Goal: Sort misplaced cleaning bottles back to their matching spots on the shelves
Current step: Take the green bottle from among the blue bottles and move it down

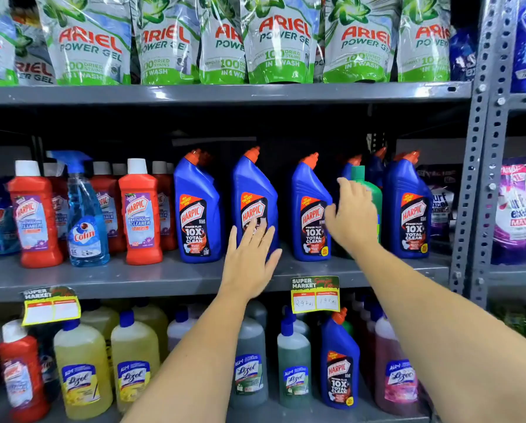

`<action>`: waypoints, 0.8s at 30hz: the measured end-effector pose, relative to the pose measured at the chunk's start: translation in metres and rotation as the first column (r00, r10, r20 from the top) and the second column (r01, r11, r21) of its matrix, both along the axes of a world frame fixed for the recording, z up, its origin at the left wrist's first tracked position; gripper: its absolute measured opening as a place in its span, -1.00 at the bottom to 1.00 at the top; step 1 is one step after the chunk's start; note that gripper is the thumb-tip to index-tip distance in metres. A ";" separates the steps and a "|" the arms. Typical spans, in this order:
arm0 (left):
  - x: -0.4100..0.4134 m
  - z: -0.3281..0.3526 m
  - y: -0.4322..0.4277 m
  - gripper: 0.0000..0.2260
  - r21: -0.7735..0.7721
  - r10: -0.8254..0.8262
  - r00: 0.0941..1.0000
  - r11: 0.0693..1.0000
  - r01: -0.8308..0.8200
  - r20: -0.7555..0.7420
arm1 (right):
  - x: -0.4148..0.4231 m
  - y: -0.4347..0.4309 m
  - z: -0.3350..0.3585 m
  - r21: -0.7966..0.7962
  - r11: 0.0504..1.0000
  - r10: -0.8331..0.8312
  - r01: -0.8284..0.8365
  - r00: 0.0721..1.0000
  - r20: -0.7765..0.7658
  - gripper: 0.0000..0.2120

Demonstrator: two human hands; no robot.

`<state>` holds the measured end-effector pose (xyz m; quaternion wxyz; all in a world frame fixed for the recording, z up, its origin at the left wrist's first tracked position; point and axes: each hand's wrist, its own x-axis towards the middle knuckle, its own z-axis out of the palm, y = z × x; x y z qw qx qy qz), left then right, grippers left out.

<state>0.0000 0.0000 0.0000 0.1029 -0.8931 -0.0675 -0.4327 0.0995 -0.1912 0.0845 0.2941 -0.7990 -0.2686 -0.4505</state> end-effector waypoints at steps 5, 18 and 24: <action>0.009 -0.030 0.003 -0.45 -0.123 0.009 0.992 0.992 -0.025 -0.125 | 0.027 -0.020 0.020 0.125 0.985 -0.084 0.118 0.964 -0.251 -0.47; 0.015 -0.049 0.012 -0.59 -0.030 0.015 1.000 0.999 -0.016 -0.025 | 0.088 -0.026 0.011 0.195 0.981 0.077 0.021 0.875 -0.478 -0.01; 0.017 -0.050 0.012 -0.59 -0.033 0.029 1.000 0.999 -0.029 -0.007 | 0.090 -0.028 0.006 0.329 0.944 0.171 -0.020 0.884 -0.435 -0.07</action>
